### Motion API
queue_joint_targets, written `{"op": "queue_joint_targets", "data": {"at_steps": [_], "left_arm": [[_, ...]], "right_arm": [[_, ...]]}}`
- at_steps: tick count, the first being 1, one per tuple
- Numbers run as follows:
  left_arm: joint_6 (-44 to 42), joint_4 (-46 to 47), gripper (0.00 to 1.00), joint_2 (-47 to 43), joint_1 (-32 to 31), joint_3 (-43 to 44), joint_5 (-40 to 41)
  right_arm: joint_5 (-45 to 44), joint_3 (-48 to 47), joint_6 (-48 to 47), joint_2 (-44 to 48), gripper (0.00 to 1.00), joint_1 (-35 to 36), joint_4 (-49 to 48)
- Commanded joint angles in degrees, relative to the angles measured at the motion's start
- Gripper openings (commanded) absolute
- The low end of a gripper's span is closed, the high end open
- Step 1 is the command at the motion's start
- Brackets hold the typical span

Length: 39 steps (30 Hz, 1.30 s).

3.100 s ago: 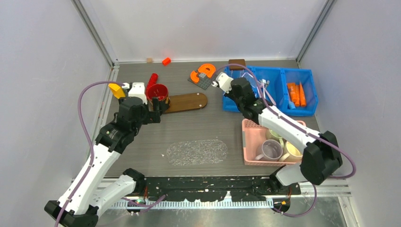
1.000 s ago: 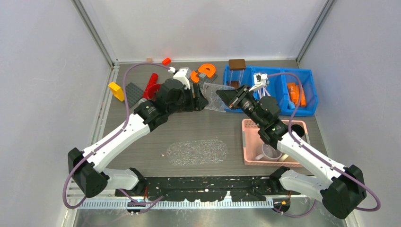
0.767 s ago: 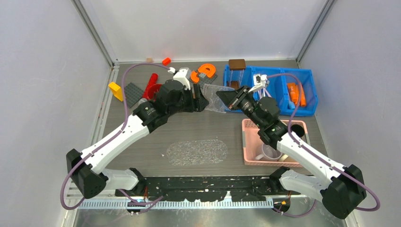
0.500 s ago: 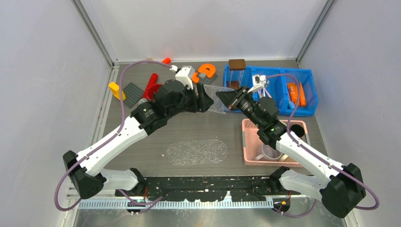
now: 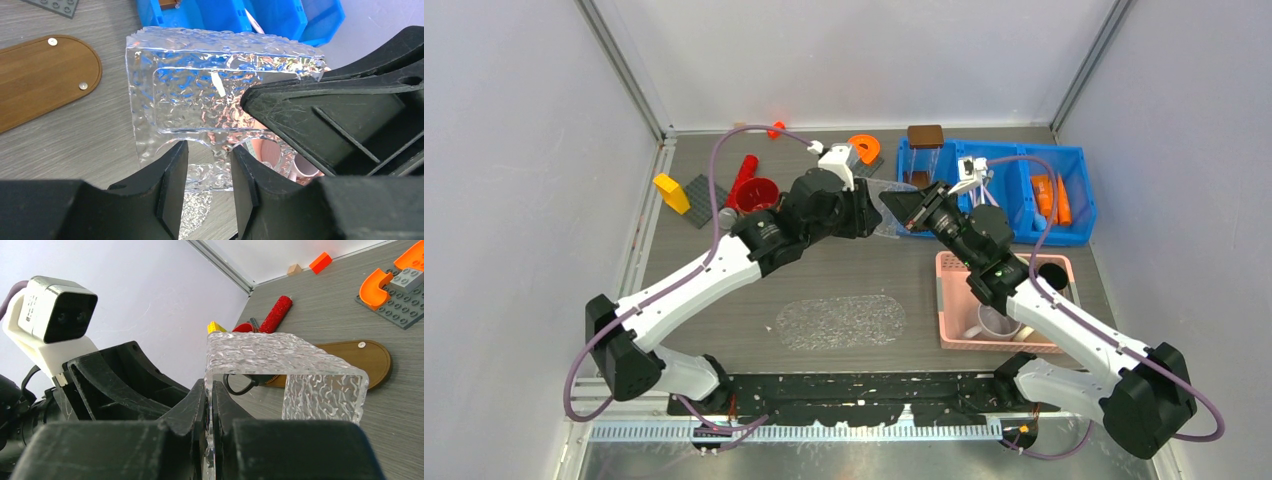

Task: Prepare toiletry sets of a toothbrush and toothpaste on the tray
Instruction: Pick up the toothpaste holder from the storage box.

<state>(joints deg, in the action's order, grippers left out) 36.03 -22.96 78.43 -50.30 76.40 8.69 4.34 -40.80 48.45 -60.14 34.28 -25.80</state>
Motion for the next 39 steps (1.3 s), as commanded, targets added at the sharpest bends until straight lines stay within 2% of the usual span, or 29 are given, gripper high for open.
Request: {"op": "queue_joint_targets", "data": {"at_steps": [1,4,8,10,12,13,14,15,16,17,19,21,22,26,31,37,39], "left_arm": [[0.3,1.8,0.37,1.1,-0.3,3.4,1.9],[0.3,1.9,0.29,2.2,-0.3,4.0,1.7],[0.1,1.7,0.09,3.1,-0.3,4.2,1.5],[-0.3,0.9,0.00,3.3,-0.3,4.6,2.4],[-1.3,-0.4,0.00,3.6,-0.3,5.1,3.8],[-1.8,-1.2,0.00,3.8,-0.3,5.5,4.8],[-2.5,-2.3,0.00,4.1,-0.3,6.0,6.1],[-3.2,-3.5,0.00,4.7,-0.2,6.7,7.3],[-4.0,-4.8,0.00,5.3,-0.2,7.6,8.6],[-4.7,-6.4,0.00,6.1,-0.2,9.0,9.8],[-5.9,-9.3,0.00,8.0,0.3,11.0,11.7],[-6.3,-11.1,0.00,9.2,1.2,12.4,12.4],[-6.3,-11.9,0.00,10.1,1.8,13.0,12.6],[-6.0,-15.6,0.00,13.7,5.0,15.7,12.8],[-5.6,-18.3,0.00,17.7,8.9,18.3,12.1],[-3.8,-21.5,0.00,22.6,12.9,21.6,11.2],[-2.4,-22.7,0.00,24.3,14.0,22.8,11.0]], "right_arm": [[0.8,-0.6,0.8,-0.3,0.01,0.3,-5.3],[1.0,-0.5,0.9,-0.5,0.01,0.3,-5.7],[0.6,-0.1,0.6,-0.6,0.01,0.3,-5.6],[-0.5,-0.2,-0.2,-0.2,0.06,0.3,-4.2],[-2.2,-0.6,-1.8,0.7,0.20,0.3,-1.5],[-3.6,-1.1,-3.3,1.6,0.34,0.3,1.0],[-5.1,-1.3,-4.1,2.1,0.41,0.3,2.4],[-7.8,-1.9,-5.6,3.3,0.52,0.3,5.3],[-9.1,-2.3,-6.4,4.6,0.57,0.2,8.5],[-12.1,-3.0,-7.6,5.2,0.68,0.2,10.1],[-16.7,-4.2,-9.5,7.5,0.80,0.2,15.4],[-20.2,-5.1,-12.3,9.7,0.86,0.2,19.7],[-21.4,-5.5,-14.3,11.3,0.92,0.2,22.5],[-31.1,-7.6,-20.0,15.8,0.99,0.2,32.4],[-42.6,-9.4,-24.5,21.2,1.00,0.2,43.3],[-54.4,-8.7,-25.9,25.3,1.00,0.2,50.3],[-55.9,-8.6,-24.8,25.9,1.00,0.2,51.7]]}}
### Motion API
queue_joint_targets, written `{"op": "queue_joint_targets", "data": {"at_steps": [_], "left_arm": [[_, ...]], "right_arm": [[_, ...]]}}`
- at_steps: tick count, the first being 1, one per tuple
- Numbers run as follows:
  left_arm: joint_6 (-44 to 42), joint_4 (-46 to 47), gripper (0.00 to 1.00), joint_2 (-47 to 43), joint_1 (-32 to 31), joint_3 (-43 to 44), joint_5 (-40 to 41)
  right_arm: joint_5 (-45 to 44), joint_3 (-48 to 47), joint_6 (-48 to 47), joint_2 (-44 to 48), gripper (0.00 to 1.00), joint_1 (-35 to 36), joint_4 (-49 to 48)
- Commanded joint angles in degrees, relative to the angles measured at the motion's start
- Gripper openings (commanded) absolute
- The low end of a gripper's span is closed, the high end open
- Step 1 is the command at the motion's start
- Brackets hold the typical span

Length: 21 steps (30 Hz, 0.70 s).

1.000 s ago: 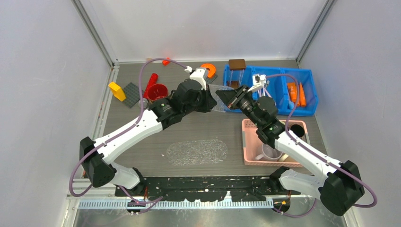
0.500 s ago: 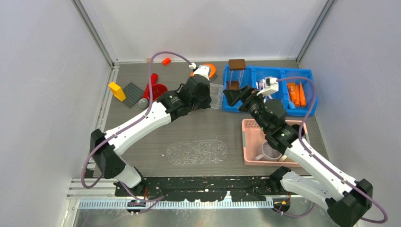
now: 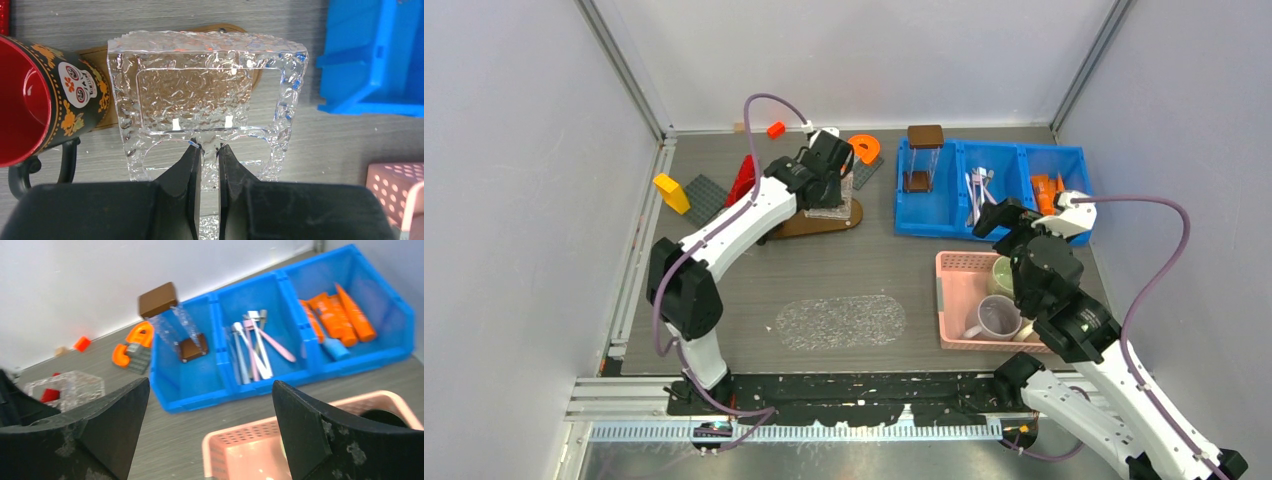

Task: Prepare toiletry sets of a toothbrush and toothpaste on the tray
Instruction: Pick up the toothpaste holder from the storage box, then place the toothpaste holder on the tray.

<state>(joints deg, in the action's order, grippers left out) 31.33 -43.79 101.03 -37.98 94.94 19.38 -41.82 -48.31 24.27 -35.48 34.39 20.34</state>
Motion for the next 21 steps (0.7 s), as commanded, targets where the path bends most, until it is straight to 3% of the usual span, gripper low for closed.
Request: {"op": "queue_joint_targets", "data": {"at_steps": [1,8,21], "left_arm": [[3.0,-2.3,0.00,2.4,2.1,4.7,0.3],[7.4,-7.4,0.00,7.5,5.0,8.5,0.9],[7.7,-5.9,0.00,10.2,9.5,7.5,-4.1]], "right_arm": [[-10.0,-1.0,-0.4,1.2,1.00,0.1,5.9],[-12.4,-1.2,0.8,0.8,1.00,0.1,7.7],[-11.8,-0.3,1.4,0.9,1.00,0.1,7.0]]}}
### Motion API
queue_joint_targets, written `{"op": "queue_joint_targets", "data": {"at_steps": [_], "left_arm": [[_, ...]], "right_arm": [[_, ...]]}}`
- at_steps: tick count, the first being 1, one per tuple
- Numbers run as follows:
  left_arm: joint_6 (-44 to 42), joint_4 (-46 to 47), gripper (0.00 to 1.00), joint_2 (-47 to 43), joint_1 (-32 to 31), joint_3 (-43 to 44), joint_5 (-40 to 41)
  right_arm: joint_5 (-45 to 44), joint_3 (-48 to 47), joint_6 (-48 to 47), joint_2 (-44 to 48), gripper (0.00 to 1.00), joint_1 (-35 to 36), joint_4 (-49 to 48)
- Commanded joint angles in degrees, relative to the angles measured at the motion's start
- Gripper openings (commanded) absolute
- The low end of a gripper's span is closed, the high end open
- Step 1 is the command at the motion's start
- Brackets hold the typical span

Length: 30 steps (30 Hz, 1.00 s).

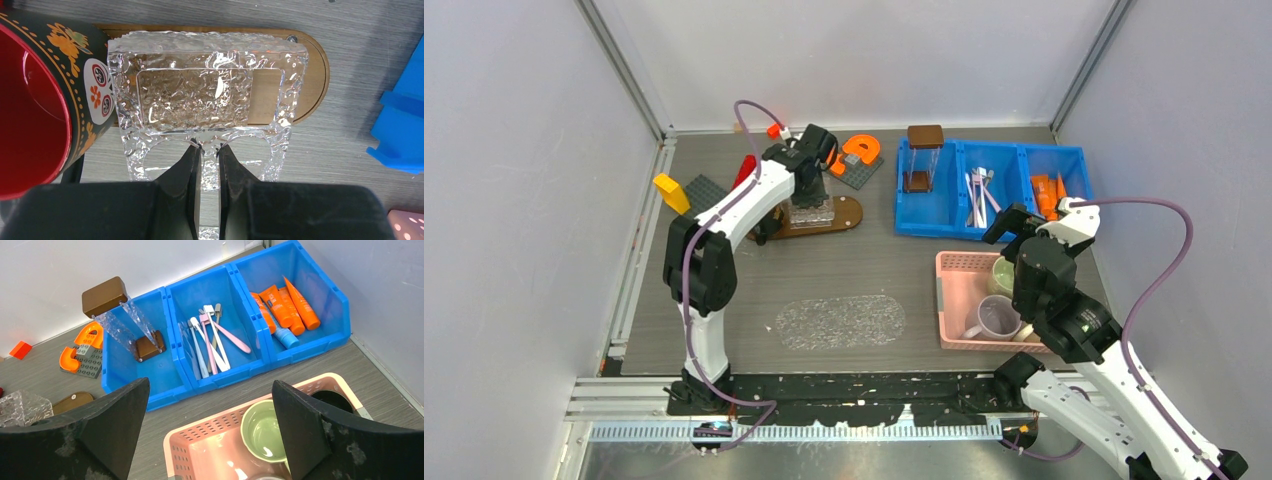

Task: Prepare toiletry sets of a toothbrush and toothpaste on the tray
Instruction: Place the toothpaste holder on the tray.

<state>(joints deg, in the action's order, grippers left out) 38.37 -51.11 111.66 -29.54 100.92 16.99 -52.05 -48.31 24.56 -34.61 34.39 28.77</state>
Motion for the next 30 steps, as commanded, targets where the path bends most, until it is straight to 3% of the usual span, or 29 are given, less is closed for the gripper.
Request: {"op": "queue_joint_targets", "data": {"at_steps": [1,20,30], "left_arm": [[0.7,1.6,0.00,-0.4,1.2,1.3,-1.9],[-0.1,2.5,0.00,-1.5,4.4,-2.3,-5.5],[-1.8,2.6,0.14,-1.2,5.1,-2.1,-5.7]], "right_arm": [[-1.5,-0.3,1.1,-0.1,1.00,0.1,-1.4],[-0.3,-0.5,0.4,-1.0,1.00,0.1,-1.8],[0.6,-0.5,0.4,-0.9,1.00,0.1,-1.8]]}}
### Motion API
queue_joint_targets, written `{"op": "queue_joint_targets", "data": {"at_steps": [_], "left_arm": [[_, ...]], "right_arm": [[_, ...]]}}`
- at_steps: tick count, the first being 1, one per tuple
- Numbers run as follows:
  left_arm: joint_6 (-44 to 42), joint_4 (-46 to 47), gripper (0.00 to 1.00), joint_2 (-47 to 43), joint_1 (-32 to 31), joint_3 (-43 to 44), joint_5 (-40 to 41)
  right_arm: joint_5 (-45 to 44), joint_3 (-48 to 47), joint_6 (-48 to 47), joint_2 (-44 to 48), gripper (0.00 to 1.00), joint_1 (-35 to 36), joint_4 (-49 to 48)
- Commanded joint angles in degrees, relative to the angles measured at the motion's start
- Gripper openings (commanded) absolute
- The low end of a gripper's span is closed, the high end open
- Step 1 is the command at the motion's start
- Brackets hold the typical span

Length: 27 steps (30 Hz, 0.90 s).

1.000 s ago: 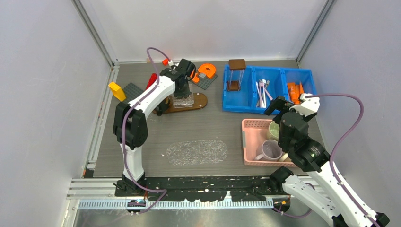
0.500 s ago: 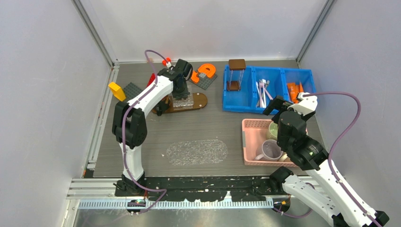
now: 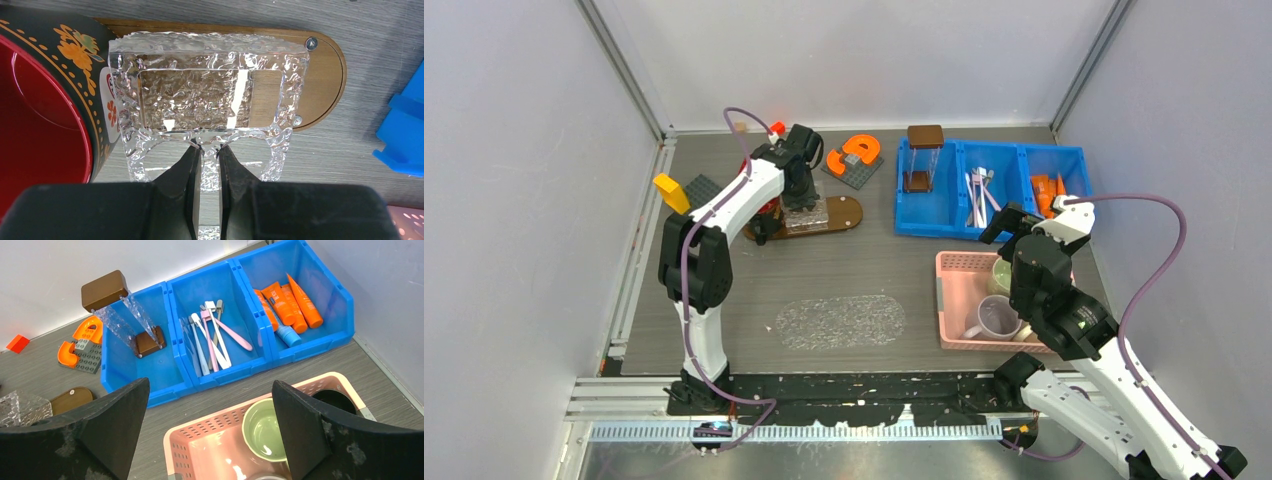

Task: Prepare toiletry sets of a toothbrush and toothpaste on the tray
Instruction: Place the toothpaste holder on the tray.

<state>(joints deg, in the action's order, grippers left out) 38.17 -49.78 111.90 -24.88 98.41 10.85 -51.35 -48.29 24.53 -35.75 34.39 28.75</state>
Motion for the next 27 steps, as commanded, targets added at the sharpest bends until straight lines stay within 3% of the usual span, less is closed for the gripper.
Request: {"op": "queue_joint_targets", "data": {"at_steps": [1,10,12,24,27], "left_arm": [[-1.7,1.3,0.16,-1.5,0.5,0.4,0.5],[-2.3,0.5,0.26,-1.9,0.5,0.3,1.0],[-2.1,0.4,0.35,-2.2,0.5,0.2,1.4],[-1.3,0.2,0.44,-6.0,0.1,-0.3,-0.9],[-1.3,0.4,0.51,-9.0,-0.6,-0.6,-1.5]], "right_arm": [[-0.1,-0.5,0.3,0.2,1.00,0.1,-1.8],[0.9,-0.6,-0.1,-0.3,1.00,0.1,-1.9],[1.1,-0.6,-0.2,-0.3,1.00,0.1,-1.9],[2.4,-1.0,-0.6,-1.0,1.00,0.1,-1.7],[2.7,-1.7,-0.9,-1.3,1.00,0.1,-1.3]]}}
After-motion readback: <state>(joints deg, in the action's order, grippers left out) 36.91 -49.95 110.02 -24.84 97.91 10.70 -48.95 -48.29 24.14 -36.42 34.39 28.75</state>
